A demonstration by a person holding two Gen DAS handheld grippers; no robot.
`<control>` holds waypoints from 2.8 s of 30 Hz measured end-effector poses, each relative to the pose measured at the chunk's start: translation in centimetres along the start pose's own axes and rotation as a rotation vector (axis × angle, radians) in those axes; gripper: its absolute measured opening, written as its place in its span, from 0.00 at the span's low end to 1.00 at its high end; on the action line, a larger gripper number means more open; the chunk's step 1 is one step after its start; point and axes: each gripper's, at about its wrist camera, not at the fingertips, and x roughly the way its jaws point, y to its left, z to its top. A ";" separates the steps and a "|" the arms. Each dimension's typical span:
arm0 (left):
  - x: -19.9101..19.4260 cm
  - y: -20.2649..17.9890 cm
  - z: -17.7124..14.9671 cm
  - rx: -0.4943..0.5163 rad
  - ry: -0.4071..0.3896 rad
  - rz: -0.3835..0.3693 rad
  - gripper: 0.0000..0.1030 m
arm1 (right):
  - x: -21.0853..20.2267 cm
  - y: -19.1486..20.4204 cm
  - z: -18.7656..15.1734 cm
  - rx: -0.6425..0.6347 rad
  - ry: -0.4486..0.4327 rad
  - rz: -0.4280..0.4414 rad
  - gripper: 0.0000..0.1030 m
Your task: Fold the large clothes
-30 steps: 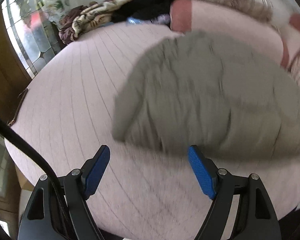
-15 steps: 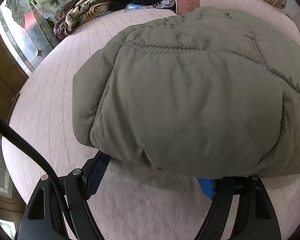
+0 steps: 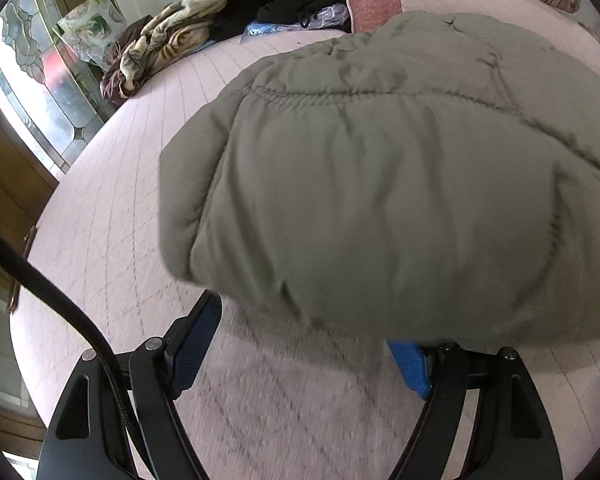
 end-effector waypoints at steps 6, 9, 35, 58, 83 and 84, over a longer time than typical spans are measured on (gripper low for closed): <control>-4.7 2.5 -2.1 -0.068 -0.025 -0.050 0.77 | -3.3 -1.0 -2.9 -0.018 -0.003 -0.021 0.83; -8.3 3.5 -3.1 -0.095 -0.103 -0.045 0.77 | -5.7 -1.9 -4.6 0.005 -0.009 -0.004 0.83; -30.2 6.1 -11.4 -0.132 -0.537 -0.138 0.92 | -24.2 -1.3 -12.1 -0.002 -0.304 0.002 0.87; -25.3 1.3 -13.5 0.007 -0.308 -0.201 0.92 | -22.3 -1.2 -12.7 -0.001 -0.276 -0.073 0.89; -20.4 0.2 -13.0 0.005 -0.152 -0.233 0.92 | -18.5 0.6 -12.5 -0.058 -0.217 -0.123 0.89; -20.3 0.3 -13.1 0.002 -0.150 -0.230 0.92 | -18.5 0.7 -12.5 -0.059 -0.216 -0.123 0.89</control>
